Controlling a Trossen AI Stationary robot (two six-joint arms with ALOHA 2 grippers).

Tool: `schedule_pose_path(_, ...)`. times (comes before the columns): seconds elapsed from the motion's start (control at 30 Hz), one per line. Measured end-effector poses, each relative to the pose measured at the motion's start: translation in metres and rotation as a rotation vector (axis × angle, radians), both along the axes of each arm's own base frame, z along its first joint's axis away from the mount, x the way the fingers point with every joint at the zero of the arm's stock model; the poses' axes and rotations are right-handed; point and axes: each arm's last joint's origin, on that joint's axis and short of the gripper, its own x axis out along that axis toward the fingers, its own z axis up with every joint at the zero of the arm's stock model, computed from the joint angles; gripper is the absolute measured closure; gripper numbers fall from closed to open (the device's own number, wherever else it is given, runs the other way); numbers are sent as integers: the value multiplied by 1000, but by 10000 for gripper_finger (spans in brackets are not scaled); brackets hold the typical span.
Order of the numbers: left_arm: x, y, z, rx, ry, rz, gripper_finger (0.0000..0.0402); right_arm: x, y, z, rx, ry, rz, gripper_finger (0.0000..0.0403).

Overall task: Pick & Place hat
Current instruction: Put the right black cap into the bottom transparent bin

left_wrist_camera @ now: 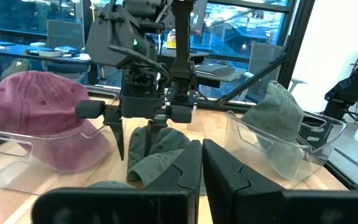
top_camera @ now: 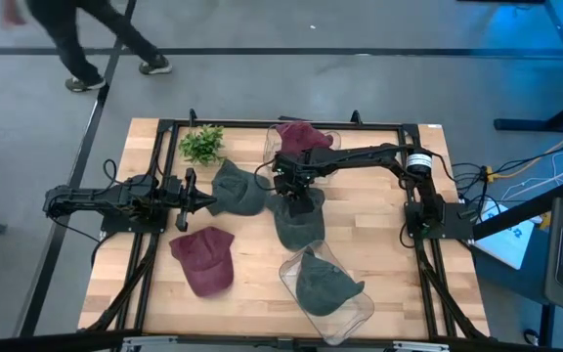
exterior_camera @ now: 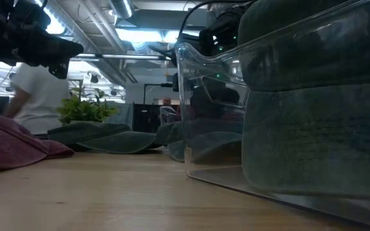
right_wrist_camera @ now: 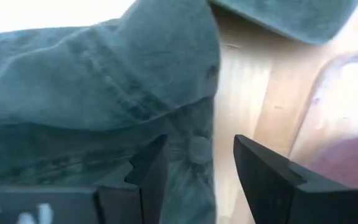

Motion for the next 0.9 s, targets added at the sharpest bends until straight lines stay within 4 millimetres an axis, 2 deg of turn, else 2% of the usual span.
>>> schedule_pose_path(0.2,0,0,0,0,0,0,393,-1,-1,-3,-28,26,-8,221)
schedule_pose_path(0.33,0,0,0,0,1,-1,394,-2,2,-4,-163,63,-26,221)
schedule_pose_path(0.5,0,0,0,0,0,-1,392,-5,-11,-6,-249,93,-38,221)
schedule_pose_path(0.9,0,0,0,0,0,-1,391,-6,-9,-7,-171,89,-37,221)
